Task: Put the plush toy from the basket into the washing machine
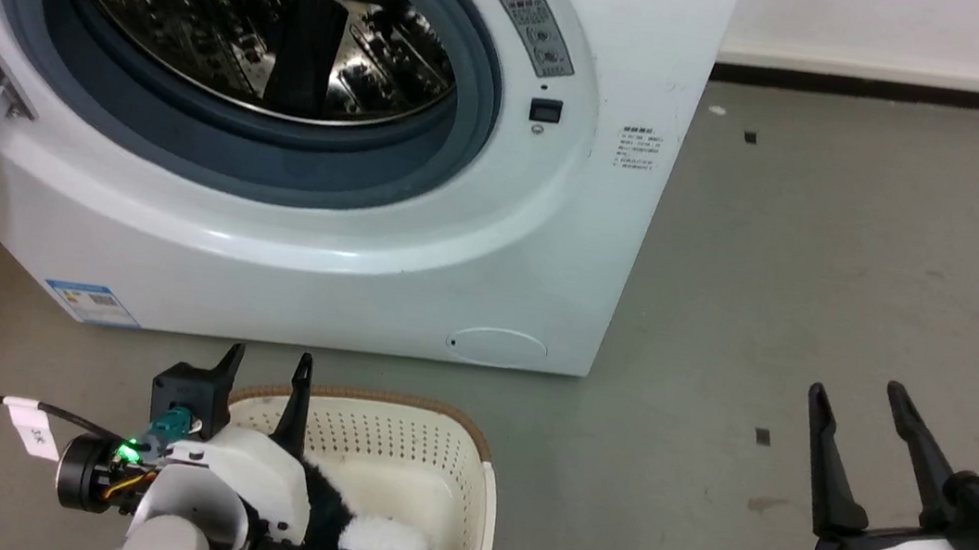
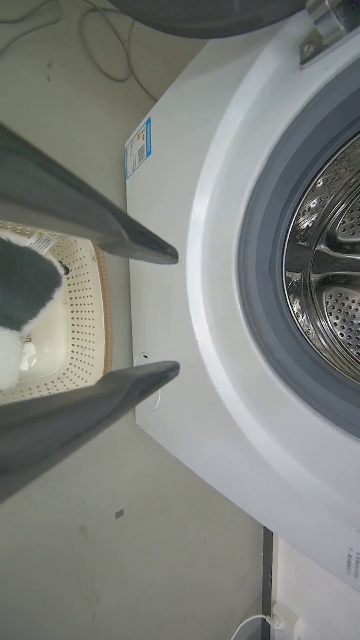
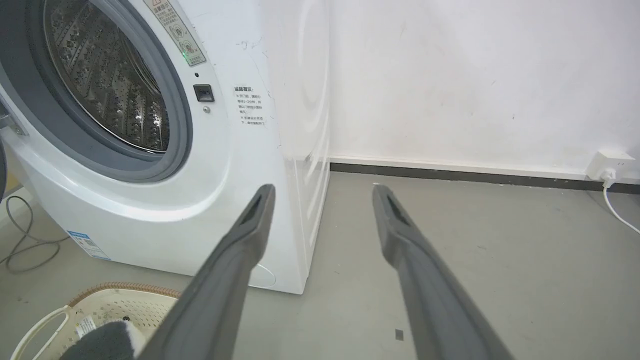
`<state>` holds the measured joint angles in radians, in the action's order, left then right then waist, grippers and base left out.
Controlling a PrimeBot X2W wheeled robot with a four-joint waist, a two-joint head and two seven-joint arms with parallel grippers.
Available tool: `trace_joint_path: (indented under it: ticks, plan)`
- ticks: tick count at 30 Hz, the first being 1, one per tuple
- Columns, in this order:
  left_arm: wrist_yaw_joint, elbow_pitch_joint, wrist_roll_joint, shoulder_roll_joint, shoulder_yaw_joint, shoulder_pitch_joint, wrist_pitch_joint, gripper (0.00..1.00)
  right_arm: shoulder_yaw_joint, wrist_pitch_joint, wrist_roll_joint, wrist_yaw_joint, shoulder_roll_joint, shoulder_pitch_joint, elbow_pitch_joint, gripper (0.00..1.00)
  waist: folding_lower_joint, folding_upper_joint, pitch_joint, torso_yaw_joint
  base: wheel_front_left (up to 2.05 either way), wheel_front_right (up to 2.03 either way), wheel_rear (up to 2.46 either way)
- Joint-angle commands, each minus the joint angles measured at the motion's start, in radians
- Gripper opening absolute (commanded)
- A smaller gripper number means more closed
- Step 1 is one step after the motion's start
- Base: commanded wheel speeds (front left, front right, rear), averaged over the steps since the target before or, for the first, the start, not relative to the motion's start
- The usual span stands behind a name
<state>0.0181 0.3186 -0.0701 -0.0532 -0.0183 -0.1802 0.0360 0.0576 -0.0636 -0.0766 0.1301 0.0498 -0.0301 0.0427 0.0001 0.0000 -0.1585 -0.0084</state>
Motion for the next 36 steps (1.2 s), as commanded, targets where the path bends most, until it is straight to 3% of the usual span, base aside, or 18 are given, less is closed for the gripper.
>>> trace_joint_path:
  ticks: [1, 20, 36]
  plan:
    - [0.002, 0.025, -0.012, -0.006, -0.002, -0.029, 0.002, 1.0, 0.005, -0.009, -0.009, 0.0, 0.0, -0.023, 0.01, 1.0, -0.0001, 0.0, -0.025, -0.003, 0.0, 0.0, 0.0]
    - [0.0, 0.233, -0.034, -0.03, -0.051, -0.184, -0.083, 1.0, 0.05, -0.049, -0.046, 0.0, 0.0, -0.098, 0.076, 1.0, -0.0001, 0.0, -0.255, -0.007, 0.0, 0.0, 0.0]
    - [0.012, 0.418, -0.035, -0.054, -0.129, -0.339, -0.073, 1.0, 0.097, -0.086, -0.068, 0.0, 0.0, -0.152, 0.141, 1.0, -0.0001, 0.0, -0.453, 0.007, 0.0, 0.0, 0.0]
